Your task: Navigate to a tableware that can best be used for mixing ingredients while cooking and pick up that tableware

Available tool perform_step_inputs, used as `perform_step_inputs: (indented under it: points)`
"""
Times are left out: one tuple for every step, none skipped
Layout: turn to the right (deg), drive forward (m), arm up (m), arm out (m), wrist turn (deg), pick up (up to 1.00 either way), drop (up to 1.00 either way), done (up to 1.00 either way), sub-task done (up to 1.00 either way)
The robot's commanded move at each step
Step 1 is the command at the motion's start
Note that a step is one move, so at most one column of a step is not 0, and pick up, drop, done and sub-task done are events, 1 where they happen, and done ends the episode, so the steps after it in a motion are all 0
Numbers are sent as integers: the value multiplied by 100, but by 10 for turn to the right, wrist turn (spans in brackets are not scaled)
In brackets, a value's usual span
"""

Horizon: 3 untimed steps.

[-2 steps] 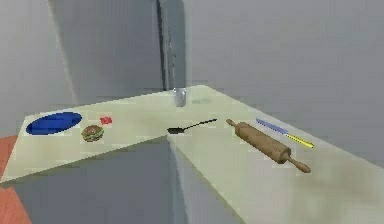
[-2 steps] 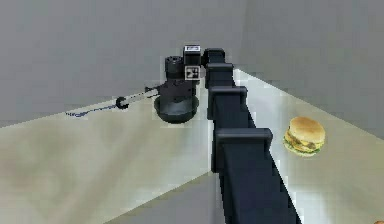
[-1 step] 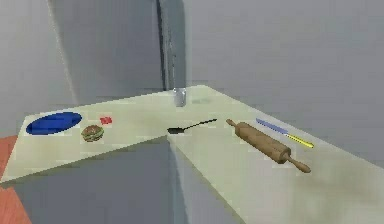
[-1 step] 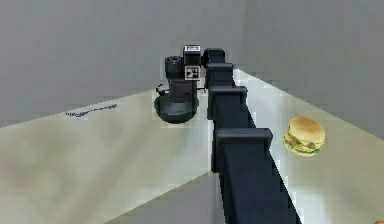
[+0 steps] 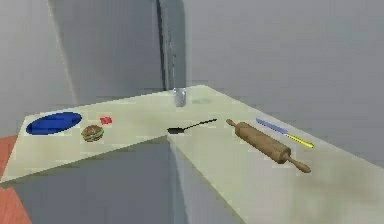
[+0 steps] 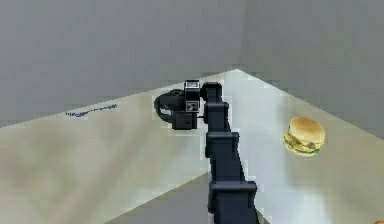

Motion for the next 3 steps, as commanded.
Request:
perform_step_inputs:
  points:
    - [0,0,0,0,0,100,0,0,0]
    - [0,0,8,0,0,0,0,0,0]
    - [0,0,0,0,0,0,0,100,0]
